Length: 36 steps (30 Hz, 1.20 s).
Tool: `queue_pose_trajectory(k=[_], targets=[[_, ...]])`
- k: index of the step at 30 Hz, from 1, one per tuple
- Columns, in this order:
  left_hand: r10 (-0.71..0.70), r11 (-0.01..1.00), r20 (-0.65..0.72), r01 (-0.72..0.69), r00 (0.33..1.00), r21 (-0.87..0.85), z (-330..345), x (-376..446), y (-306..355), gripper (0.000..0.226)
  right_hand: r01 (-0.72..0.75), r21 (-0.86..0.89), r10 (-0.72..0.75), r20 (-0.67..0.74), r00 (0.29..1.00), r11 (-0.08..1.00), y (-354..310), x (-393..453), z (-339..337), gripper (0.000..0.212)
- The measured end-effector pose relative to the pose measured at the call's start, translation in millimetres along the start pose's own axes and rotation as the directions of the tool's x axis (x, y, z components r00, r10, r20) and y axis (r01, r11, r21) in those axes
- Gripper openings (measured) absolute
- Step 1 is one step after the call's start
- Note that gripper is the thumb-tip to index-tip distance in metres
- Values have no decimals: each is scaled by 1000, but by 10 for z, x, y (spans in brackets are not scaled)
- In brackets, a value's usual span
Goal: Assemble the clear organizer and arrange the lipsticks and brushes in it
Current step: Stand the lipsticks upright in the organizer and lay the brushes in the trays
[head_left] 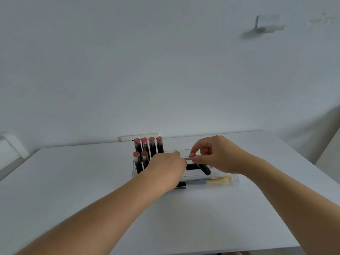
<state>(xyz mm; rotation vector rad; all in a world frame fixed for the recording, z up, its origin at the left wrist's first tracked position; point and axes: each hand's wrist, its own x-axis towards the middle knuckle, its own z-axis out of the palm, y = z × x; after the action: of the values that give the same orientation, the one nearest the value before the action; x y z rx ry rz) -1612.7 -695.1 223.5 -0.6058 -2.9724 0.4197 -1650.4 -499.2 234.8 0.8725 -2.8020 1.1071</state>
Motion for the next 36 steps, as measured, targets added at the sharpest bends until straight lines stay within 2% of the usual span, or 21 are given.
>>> queue_pose_trajectory(k=[8, 13, 18, 22, 26, 29, 32, 34, 36], targets=[[-17, 1000, -42, 18, 999, 3, -60, -30, 14, 23, 16, -8, -16, 0, 1000, 1000, 13, 1, 11, 6], [-34, 996, 5, 34, 999, -77, -124, -44, 9, 17, 12, -6, -12, -10, 1000, 1000, 13, 1, 22, 6], [-45, 993, -6, 44, 999, -109, -166, -14, -64, 15, -5, 19, 6, -14, 1000, 1000, 21, 6, 31, 7], [-60, 985, -101, 43, 993, -166, -267, -6, -137, 14, 2, 77, 2, -56, 998, 997, -10, 4, 22, 7], [-143, 911, -272, 20, 952, -411, -437, -144, -281, 10, -2, 200, 22, -100, 995, 980, -82, 16, 6, 5], [-285, 752, -306, 14, 909, -659, -553, -301, -443, 5, 10, 315, 40, -151, 988, 949, -134, 25, 16, 6], [-425, 472, -208, 20, 881, -882, -586, -460, -646, 10, 41, 398, 46, -206, 977, 917, -192, 47, 40, 6], [-487, 224, -128, -18, 864, -974, -561, -565, -771, 12, 55, 438, 55, -233, 971, 897, -229, 69, 73, 7], [-501, -120, -23, -95, 865, -988, -501, -656, -879, 12, 71, 456, 54, -254, 966, 887, -267, 97, 119, 8]])
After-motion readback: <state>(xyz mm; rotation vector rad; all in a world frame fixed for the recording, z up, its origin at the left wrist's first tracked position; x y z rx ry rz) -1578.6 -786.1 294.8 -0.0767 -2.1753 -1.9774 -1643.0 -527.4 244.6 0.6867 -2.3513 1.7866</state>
